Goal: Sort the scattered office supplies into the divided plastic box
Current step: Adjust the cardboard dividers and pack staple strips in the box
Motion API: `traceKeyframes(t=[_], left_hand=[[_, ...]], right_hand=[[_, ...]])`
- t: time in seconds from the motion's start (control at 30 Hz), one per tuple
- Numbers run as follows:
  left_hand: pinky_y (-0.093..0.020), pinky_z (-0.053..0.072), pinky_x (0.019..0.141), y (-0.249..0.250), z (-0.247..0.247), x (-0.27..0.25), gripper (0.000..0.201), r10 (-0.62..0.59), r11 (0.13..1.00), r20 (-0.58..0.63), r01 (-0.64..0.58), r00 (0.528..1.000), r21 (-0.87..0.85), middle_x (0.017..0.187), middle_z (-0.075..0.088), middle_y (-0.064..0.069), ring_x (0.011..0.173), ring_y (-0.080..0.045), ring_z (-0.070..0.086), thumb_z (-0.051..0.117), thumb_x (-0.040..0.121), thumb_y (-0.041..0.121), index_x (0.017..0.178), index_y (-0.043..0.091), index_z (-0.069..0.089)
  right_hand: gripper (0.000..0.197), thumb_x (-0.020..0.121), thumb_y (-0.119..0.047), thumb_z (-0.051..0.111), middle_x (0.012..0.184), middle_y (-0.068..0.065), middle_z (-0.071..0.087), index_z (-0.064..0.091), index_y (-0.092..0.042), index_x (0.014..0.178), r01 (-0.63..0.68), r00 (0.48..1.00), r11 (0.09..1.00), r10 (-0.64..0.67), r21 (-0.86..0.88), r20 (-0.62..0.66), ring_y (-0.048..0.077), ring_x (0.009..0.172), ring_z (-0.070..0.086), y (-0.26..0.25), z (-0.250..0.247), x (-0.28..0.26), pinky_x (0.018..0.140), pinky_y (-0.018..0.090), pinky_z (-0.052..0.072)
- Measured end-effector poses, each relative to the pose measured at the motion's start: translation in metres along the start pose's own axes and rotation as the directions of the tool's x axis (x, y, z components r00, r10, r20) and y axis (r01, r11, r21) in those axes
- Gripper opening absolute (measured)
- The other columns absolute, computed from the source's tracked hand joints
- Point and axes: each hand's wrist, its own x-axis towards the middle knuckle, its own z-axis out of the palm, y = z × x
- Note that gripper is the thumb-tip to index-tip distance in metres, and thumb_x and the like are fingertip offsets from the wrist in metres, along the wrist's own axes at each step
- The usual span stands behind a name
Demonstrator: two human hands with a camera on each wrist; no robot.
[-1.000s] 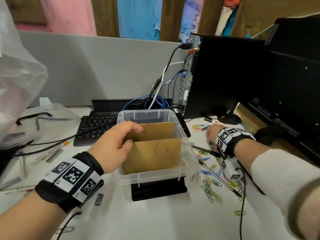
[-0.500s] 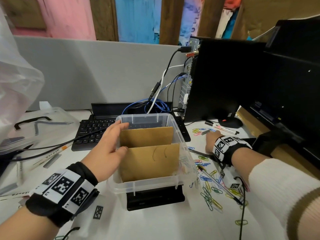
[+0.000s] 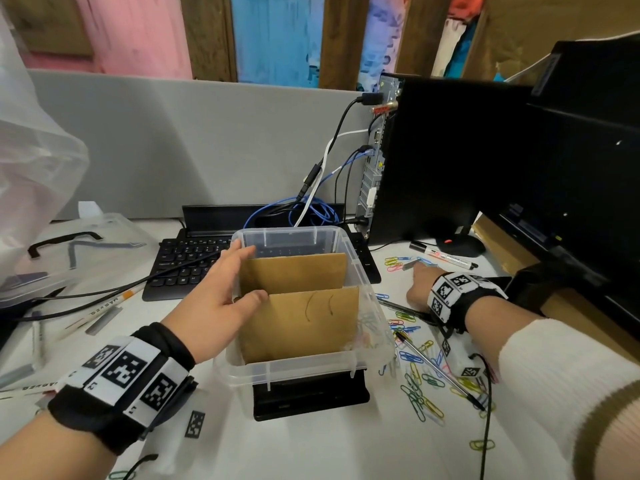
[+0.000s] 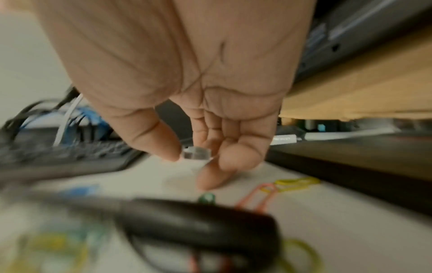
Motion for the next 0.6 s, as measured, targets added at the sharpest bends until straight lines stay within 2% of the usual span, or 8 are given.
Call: traceKeyframes(t=[0.07,0.1,0.2,0.3,0.37,0.43,0.5,0.6], left_hand=[[-0.033,0.01,0.12,0.0,0.0,0.0,0.063,0.001,1.0,0.0,-0.001,1.0,-0.002,0.157,0.007,0.015,0.144,0.001,0.001,0.058,0.092,0.018,0.147,0.03,0.028],[-0.033,0.01,0.12,0.0,0.0,0.0,0.063,0.002,1.0,0.001,-0.002,1.0,-0.001,0.157,0.007,0.015,0.144,0.001,0.001,0.058,0.092,0.018,0.147,0.029,0.028],[-0.034,0.011,0.12,-0.001,0.0,0.0,0.063,-0.004,1.0,0.007,0.004,1.0,0.003,0.158,0.005,0.016,0.144,0.001,0.0,0.058,0.092,0.019,0.147,0.03,0.028],[-0.036,0.012,0.12,-0.002,0.001,0.0,0.063,-0.002,1.0,0.004,0.002,1.0,-0.007,0.158,0.005,0.017,0.144,0.001,0.0,0.058,0.092,0.02,0.147,0.031,0.028],[-0.035,0.013,0.12,-0.002,0.001,0.0,0.063,0.003,1.0,0.0,-0.003,1.0,-0.015,0.157,0.005,0.018,0.144,0.002,0.001,0.058,0.092,0.02,0.146,0.032,0.028],[-0.036,0.014,0.12,-0.003,0.001,0.0,0.063,0.002,1.0,0.003,-0.002,1.0,-0.02,0.157,0.005,0.02,0.144,0.002,0.002,0.058,0.092,0.02,0.146,0.034,0.028],[-0.036,0.015,0.12,-0.003,0.0,-0.001,0.063,0.0,1.0,0.011,0.0,1.0,-0.018,0.157,0.005,0.021,0.144,0.002,0.002,0.058,0.092,0.021,0.146,0.034,0.028],[-0.032,0.016,0.118,-0.002,0.0,-0.001,0.064,0.007,1.0,0.014,-0.007,1.0,-0.026,0.157,0.004,0.021,0.143,0.003,0.002,0.057,0.092,0.021,0.146,0.035,0.026]], right_hand=[[0.037,0.079,-0.026,0.052,0.086,0.003,0.061,0.058,-0.011,0.113,-0.004,1.0,0.998,0.004,0.06,-0.009,0.025,0.085,0.062,0.008,-0.006,0.012,0.071,0.029,0.049],[0.033,0.082,-0.024,0.051,0.09,0.007,0.064,0.061,-0.008,0.11,-0.018,1.0,0.994,0.019,0.104,-0.011,0.028,0.09,0.063,0.013,-0.01,0.017,0.072,0.03,0.048],[0.036,0.094,-0.016,0.046,0.123,0.02,0.056,0.053,0.003,0.124,-0.099,0.992,0.987,0.108,0.125,-0.062,0.036,0.115,0.054,0.024,-0.027,0.028,0.085,0.035,0.043],[0.037,0.095,-0.013,0.047,0.126,0.019,0.054,0.046,0.002,0.129,-0.185,0.976,0.98,0.192,0.071,-0.104,0.033,0.114,0.055,0.027,-0.039,0.028,0.088,0.032,0.045],[0.038,0.093,-0.017,0.051,0.124,0.017,0.056,0.051,0.0,0.128,-0.165,0.981,0.986,0.165,0.014,-0.097,0.032,0.113,0.056,0.03,-0.038,0.033,0.094,0.035,0.048],[0.041,0.085,-0.024,0.063,0.112,0.013,0.061,0.058,-0.004,0.12,-0.151,0.988,0.98,0.145,-0.13,-0.054,0.031,0.106,0.06,0.028,-0.036,0.029,0.092,0.038,0.051],[0.036,0.073,-0.028,0.075,0.093,0.006,0.062,0.062,-0.01,0.101,-0.137,0.99,0.961,0.141,-0.242,-0.002,0.029,0.094,0.062,0.022,-0.037,0.019,0.086,0.036,0.053],[0.041,0.059,-0.026,0.081,0.071,0.003,0.052,0.053,-0.012,0.085,-0.121,0.988,0.944,0.144,-0.307,0.054,0.028,0.081,0.063,0.011,-0.038,0.007,0.081,0.042,0.056]])
